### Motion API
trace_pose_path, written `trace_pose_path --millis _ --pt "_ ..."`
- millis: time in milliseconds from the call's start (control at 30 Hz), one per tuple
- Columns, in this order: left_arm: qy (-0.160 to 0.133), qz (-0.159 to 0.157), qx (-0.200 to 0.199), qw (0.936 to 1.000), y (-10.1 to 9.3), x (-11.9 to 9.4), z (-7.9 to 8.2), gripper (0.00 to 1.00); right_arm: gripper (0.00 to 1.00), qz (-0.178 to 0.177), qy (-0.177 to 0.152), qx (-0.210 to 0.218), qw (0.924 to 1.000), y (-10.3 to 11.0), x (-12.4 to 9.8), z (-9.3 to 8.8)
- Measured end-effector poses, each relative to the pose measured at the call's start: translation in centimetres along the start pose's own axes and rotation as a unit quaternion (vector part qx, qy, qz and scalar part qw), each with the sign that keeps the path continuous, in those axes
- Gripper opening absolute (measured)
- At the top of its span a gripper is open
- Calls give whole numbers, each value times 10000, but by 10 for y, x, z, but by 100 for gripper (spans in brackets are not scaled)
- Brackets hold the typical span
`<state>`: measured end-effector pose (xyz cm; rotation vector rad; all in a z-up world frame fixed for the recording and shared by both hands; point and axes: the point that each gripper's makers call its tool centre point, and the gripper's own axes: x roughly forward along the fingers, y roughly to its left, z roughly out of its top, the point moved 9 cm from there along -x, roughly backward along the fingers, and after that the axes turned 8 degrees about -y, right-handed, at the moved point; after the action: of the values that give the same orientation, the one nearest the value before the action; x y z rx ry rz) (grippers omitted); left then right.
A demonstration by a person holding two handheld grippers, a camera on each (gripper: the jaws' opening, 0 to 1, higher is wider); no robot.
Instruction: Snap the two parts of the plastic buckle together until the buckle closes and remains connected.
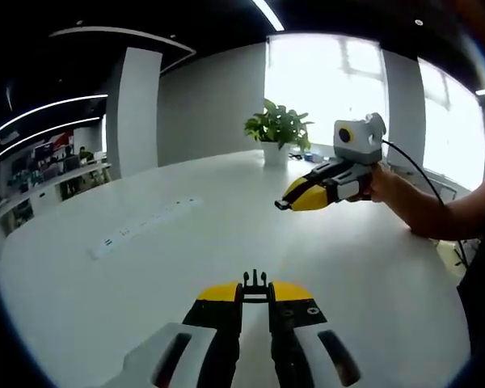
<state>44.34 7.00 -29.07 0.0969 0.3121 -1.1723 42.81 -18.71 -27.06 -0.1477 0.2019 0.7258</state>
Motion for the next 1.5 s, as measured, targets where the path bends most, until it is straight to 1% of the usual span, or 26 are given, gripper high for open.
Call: trace_pose_path --millis 167,300,533,567,667,767,833,967,1033,1067,1167,1300,1367,1400,1500 --pt "-60 -19 -16 10000 0 -4 1 10 10 -1 -11 7 10000 3 -3 0" --pt "-95 -64 -16 9999 4 -4 3 10 10 -9 -23 28 10000 6 -4 0" --pt "-87 -124 24 9999 -4 -4 2 10 10 26 13 4 10000 8 -2 -4" --pt "-81 -127 31 9999 -9 -4 1 10 10 23 12 11 10000 8 -3 -4" --pt "-68 -129 33 9999 -9 -4 1 10 10 31 -10 22 10000 9 -3 -4" --pt "-83 -113 -42 9999 -13 -5 0 10 10 50 -9 17 10000 9 -2 -5" --pt "-94 -126 -71 9999 -10 -5 -1 10 10 69 -10 22 10000 10 -2 -5" --pt "-53 -135 -34 9999 -12 -6 -1 10 10 94 2 29 10000 11 -3 -6" --pt "-202 -252 -145 9994 -11 -6 2 10 10 98 -3 30 9999 11 -3 -5" --pt "-210 -257 -180 9993 -7 -8 3 10 10 100 -15 33 9999 12 -3 -4" --pt "-134 -189 -85 9997 -7 -9 2 10 10 116 -29 28 9999 13 -5 -4" --pt "-101 -193 -103 9997 -5 -10 0 10 10 151 -5 46 9999 14 -7 -6" --pt "-130 -215 -131 9996 -7 -10 -1 10 10 145 11 14 9999 16 -6 -6" --pt "-122 -192 -103 9997 -13 -11 -1 10 10 163 10 10 9999 17 -6 -6" --pt "-106 -187 -69 9997 -19 -12 -3 9 10 194 -15 -13 9998 21 -6 -4"
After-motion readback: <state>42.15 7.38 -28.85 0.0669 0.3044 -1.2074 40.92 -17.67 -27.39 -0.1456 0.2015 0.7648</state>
